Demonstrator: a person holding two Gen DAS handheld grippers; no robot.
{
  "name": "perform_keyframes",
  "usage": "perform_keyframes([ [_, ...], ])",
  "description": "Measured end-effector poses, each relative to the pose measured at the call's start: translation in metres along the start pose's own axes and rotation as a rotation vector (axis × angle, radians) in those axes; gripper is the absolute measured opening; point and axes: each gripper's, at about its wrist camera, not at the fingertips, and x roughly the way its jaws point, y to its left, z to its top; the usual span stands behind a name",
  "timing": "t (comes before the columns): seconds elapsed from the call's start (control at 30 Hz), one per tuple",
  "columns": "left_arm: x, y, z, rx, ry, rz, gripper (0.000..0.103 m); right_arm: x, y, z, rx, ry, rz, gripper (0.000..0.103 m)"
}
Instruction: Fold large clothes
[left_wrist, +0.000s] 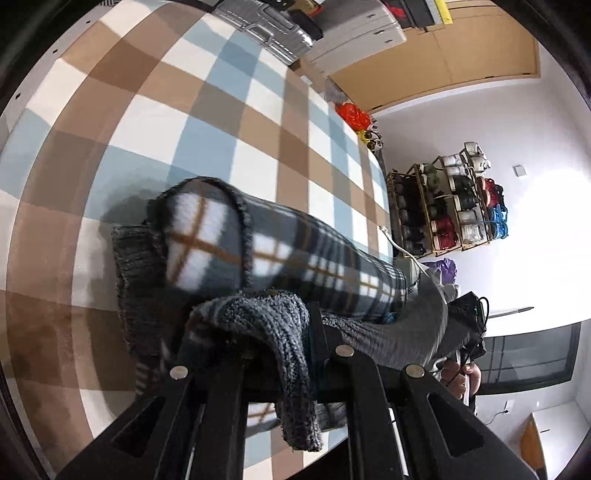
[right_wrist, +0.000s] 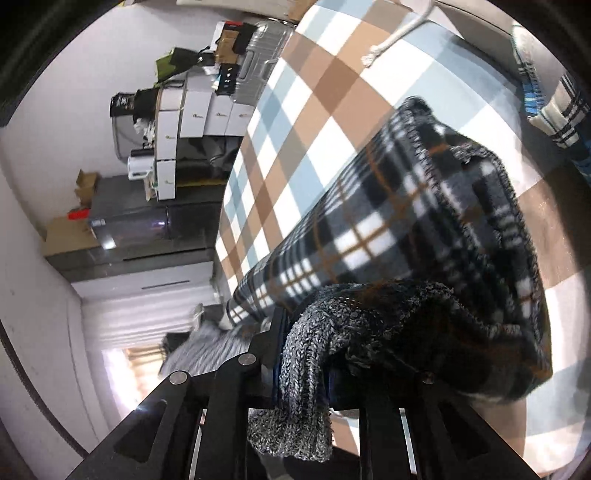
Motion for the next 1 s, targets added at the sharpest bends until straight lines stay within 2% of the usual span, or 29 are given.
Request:
perform_keyframes([
  [0.13,-0.002,0.007,-0.001,-0.009,0.008,-0.006,0.005,-0.005,-0.007,-0.001,-0.013,-0.015,0.017,0.017],
  [0.23,-0.006,0.005,-0.004,0.002,0.006,-0.006,0.005,-0.008,-0.007,-0.006,-0.047,-0.021,-0.003,0.017],
  [0.4,-0.003,0.008,-0.001,-0.056,0.031,-0.001,0.006,-0.023,-0.004,-0.014,-0.104,-0.060,-0.058,0.045],
  [0.43,-0.002,0.009,0.001,-0.071,0.039,-0.001,0.007,-0.028,-0.002,-0.017,-0.115,-0.068,-0.076,0.048],
  [0.5,-0.003,0.008,0.001,-0.080,0.053,-0.004,0.009,-0.036,0.004,-0.023,-0.152,-0.094,-0.121,0.069],
  [0.6,-0.012,-0.004,-0.003,-0.008,0.036,0.043,0.016,-0.053,0.015,-0.030,-0.219,-0.152,-0.186,0.072],
  [0.7,-0.022,-0.006,-0.009,0.008,0.029,0.051,0.021,-0.067,0.028,-0.037,-0.326,-0.214,-0.217,0.072],
  [0.73,-0.024,-0.007,-0.011,0.014,0.021,0.067,0.029,-0.070,0.032,-0.039,-0.363,-0.227,-0.232,0.072],
  [0.77,-0.030,-0.008,-0.013,0.026,-0.003,0.097,0.045,-0.072,0.036,-0.041,-0.403,-0.245,-0.250,0.072],
  [0.83,-0.046,-0.008,-0.016,0.021,-0.078,0.133,0.068,-0.074,0.041,-0.045,-0.463,-0.270,-0.251,0.073],
  [0.97,-0.064,-0.002,-0.018,-0.013,-0.115,0.127,0.069,-0.068,0.055,-0.060,-0.602,-0.284,-0.263,0.095],
  [1.0,-0.066,-0.002,-0.019,-0.006,-0.117,0.116,0.069,-0.064,0.059,-0.063,-0.630,-0.271,-0.247,0.095],
])
